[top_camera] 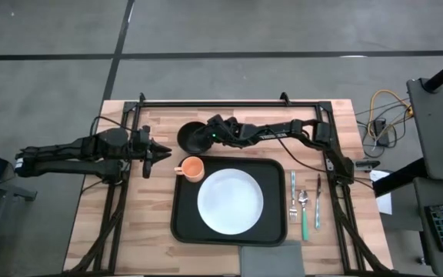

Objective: Set up tray
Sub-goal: Put the black bowl on the white plate

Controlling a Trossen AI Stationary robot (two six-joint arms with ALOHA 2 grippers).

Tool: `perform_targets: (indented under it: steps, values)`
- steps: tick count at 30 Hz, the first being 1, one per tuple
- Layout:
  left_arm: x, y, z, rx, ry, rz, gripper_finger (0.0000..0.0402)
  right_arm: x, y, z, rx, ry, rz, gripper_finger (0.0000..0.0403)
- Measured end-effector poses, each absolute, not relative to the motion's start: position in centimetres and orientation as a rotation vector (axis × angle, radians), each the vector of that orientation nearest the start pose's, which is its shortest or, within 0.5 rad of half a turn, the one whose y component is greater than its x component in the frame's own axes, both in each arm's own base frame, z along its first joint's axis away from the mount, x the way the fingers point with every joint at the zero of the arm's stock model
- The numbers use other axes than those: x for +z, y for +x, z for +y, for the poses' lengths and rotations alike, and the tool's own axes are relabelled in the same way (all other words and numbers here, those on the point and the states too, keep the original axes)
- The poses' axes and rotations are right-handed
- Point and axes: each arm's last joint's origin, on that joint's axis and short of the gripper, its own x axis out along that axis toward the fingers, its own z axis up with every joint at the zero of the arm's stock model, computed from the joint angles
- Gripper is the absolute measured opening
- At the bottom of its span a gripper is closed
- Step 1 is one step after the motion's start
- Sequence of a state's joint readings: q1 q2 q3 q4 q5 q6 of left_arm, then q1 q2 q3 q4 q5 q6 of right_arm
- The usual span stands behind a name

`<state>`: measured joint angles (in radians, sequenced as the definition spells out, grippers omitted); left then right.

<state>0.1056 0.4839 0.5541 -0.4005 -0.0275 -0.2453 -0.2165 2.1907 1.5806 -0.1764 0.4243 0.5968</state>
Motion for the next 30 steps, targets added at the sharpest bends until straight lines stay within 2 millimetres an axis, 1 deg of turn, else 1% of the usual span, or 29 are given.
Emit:
perform_targets:
  steps: [5,7,9,13,16,21,23,27,30]
  values:
    - [27.2,11.7,1.3,0.172,-0.256,0.313,0.0061,15.2,46.3,-11.4,-0.82,0.466,0.603,0.0253]
    - [27.2,11.7,1.3,0.172,-0.256,0.312,0.0061,14.6,46.3,-11.4,-0.822,0.462,0.621,0.0244]
    - [27.2,11.7,1.3,0.172,-0.256,0.312,0.0061,14.4,46.3,-11.3,-0.815,0.467,0.627,0.0229]
    - [27.2,11.7,1.3,0.172,-0.256,0.312,0.0061,14.3,46.4,-11.3,-0.805,0.481,0.629,0.0187]
    - [27.2,11.7,1.3,0.172,-0.256,0.312,0.0061,14.3,46.4,-11.3,-0.799,0.467,0.635,0.0137]
    - [27.2,11.7,1.3,0.172,-0.256,0.312,0.0061,15.2,46.7,-11.5,-0.781,0.418,0.626,0.0029]
    - [27.2,11.7,1.3,0.172,-0.256,0.312,0.0061,15.5,46.8,-11.6,-0.807,0.386,0.613,0.0017]
    - [27.2,11.7,1.3,0.175,-0.272,0.315,0.0061,16.9,46.6,-11.6,-0.819,0.336,0.601,0.001]
    - [27.0,11.6,1.3,0.178,-0.279,0.335,0.0061,19.2,46.0,-11.6,-0.82,0.318,0.634,0.001]
